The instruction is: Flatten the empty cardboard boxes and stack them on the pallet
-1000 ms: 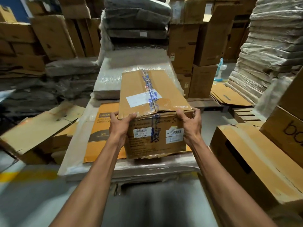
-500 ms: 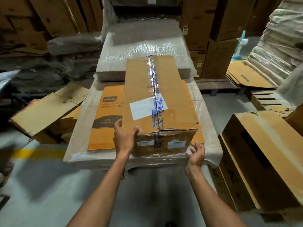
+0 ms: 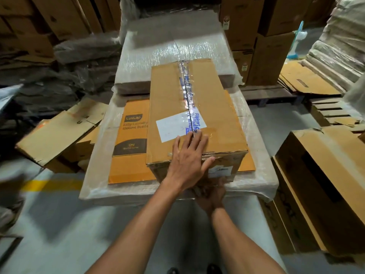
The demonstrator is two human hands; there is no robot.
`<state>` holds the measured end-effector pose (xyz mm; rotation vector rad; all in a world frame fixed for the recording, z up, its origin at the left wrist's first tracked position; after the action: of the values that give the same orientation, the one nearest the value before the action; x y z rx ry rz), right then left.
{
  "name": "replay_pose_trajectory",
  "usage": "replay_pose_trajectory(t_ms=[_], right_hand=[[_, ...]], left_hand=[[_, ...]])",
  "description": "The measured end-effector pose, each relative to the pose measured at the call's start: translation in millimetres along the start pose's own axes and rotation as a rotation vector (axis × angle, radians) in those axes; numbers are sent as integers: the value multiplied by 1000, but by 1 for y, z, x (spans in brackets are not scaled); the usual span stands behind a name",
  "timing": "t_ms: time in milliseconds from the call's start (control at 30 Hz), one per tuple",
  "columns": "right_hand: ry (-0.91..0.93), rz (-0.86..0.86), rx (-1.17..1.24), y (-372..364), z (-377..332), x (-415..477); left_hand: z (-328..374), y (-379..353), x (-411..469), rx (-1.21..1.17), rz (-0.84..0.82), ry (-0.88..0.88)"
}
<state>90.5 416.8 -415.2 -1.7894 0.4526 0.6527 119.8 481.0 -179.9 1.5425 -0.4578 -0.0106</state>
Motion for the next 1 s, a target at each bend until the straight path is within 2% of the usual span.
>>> replay_pose_trajectory(t_ms=[167, 333, 500, 700, 800, 900, 1000], right_hand=[[95, -123, 61, -66, -9, -29], [116, -75, 54, -129, -16, -61], [102, -103, 104, -166, -17, -77], [44, -150, -9, -174, -5, -85], [61, -230, -27, -188, -5, -87], [177, -315, 5, -208, -21, -91], [396, -327, 6, -228, -60, -105]], left_hand=[[-22, 68, 63, 65, 79, -76], [-51, 119, 129, 99, 32, -99], [-63, 136, 159, 174, -5, -109], [-65, 139, 158, 146, -45, -99], [-71, 146, 153, 120, -51, -72], [-85, 164, 150, -21, -18, -23], [-104, 186, 137, -211, 89, 54]])
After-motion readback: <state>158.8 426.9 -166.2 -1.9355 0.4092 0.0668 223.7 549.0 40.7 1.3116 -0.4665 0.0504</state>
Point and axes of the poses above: each hand's wrist, its own x-axis towards the middle knuckle, its own y-axis out of the back of the hand, z = x × y, the point moved 9 cm from there along x, towards the middle knuckle, and after that the axes turned 11 degrees about x, right-handed, at the moved point
